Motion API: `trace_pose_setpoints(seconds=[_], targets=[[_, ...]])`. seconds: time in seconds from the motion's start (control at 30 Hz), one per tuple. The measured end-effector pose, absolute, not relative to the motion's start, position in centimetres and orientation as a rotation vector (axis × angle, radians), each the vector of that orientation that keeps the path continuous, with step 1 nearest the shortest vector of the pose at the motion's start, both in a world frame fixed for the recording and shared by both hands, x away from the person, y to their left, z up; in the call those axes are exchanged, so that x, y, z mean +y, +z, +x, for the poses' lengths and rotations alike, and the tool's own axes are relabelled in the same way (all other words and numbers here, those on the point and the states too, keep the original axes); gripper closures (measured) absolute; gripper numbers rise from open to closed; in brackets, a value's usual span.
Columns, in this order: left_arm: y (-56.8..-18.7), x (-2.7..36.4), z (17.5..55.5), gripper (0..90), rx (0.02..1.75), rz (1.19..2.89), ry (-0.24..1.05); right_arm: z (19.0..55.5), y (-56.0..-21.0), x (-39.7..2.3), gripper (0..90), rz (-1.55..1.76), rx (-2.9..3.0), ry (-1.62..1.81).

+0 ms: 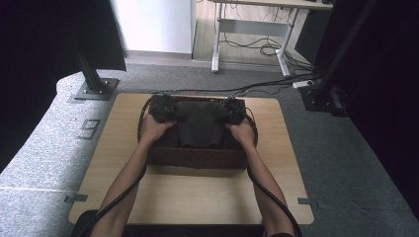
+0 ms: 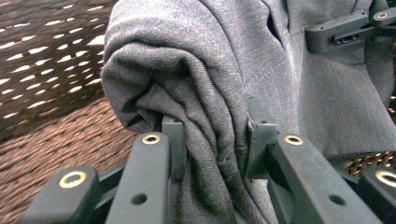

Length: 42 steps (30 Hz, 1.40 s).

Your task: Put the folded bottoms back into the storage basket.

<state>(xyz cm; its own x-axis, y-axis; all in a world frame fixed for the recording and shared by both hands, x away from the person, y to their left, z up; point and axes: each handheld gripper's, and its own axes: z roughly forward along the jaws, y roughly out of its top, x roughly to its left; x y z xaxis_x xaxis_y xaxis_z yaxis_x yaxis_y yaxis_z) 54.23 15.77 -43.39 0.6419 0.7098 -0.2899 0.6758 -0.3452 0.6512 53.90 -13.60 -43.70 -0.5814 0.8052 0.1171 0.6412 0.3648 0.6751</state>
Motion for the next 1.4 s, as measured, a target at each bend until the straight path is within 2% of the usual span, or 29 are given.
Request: trace_pose_setpoints(seconds=[0.27,0.33,0.4,0.43,0.47,0.57,0.63,0.87,0.97,1.17,1.27,1.37,1.4], targets=[[-43.5,15.9,54.1,66.4,1.141,2.135,0.099,54.3,-44.7,-12.2,69.9,1.289,2.415,1.017],[-43.8,15.1,54.3,62.2,1.157,2.154,0.129,54.3,-44.8,-12.4,68.2,1.311,2.406,0.991],[-43.7,14.6,54.3,51.3,1.169,2.185,0.224,54.5,-44.8,-12.8,60.2,1.332,2.371,0.963],[-43.6,14.6,54.2,39.9,1.179,2.192,0.271,54.6,-44.5,-13.0,46.0,1.347,2.323,0.932],[-43.5,14.6,54.2,39.9,1.188,2.195,0.309,54.6,-44.5,-13.0,46.0,1.347,2.323,0.932],[-42.7,15.5,53.9,35.8,1.196,2.186,0.375,54.8,-44.2,-13.3,34.5,1.342,2.284,0.921],[-42.3,16.0,53.7,32.3,1.208,2.188,0.433,54.7,-43.9,-13.4,29.9,1.316,2.257,0.918],[-41.9,17.3,53.3,29.4,1.186,2.176,0.406,54.2,-43.3,-13.4,24.7,1.25,2.273,0.964],[-41.9,17.6,53.0,25.3,1.165,2.154,0.379,53.9,-43.2,-13.5,22.0,1.231,2.285,0.984],[-41.3,18.5,52.2,15.0,1.133,2.15,0.435,53.3,-43.2,-13.9,14.2,1.201,2.305,1.019],[-40.8,19.0,51.6,13.2,1.109,2.123,0.43,52.8,-42.9,-14.2,11.7,1.183,2.313,1.042],[-40.4,19.3,50.7,6.8,1.089,2.133,0.447,52.0,-42.6,-14.3,0.8,1.164,2.306,1.048],[-40.3,19.4,50.4,4.8,1.079,2.14,0.45,51.7,-42.5,-14.3,0.0,1.157,2.302,1.043]])
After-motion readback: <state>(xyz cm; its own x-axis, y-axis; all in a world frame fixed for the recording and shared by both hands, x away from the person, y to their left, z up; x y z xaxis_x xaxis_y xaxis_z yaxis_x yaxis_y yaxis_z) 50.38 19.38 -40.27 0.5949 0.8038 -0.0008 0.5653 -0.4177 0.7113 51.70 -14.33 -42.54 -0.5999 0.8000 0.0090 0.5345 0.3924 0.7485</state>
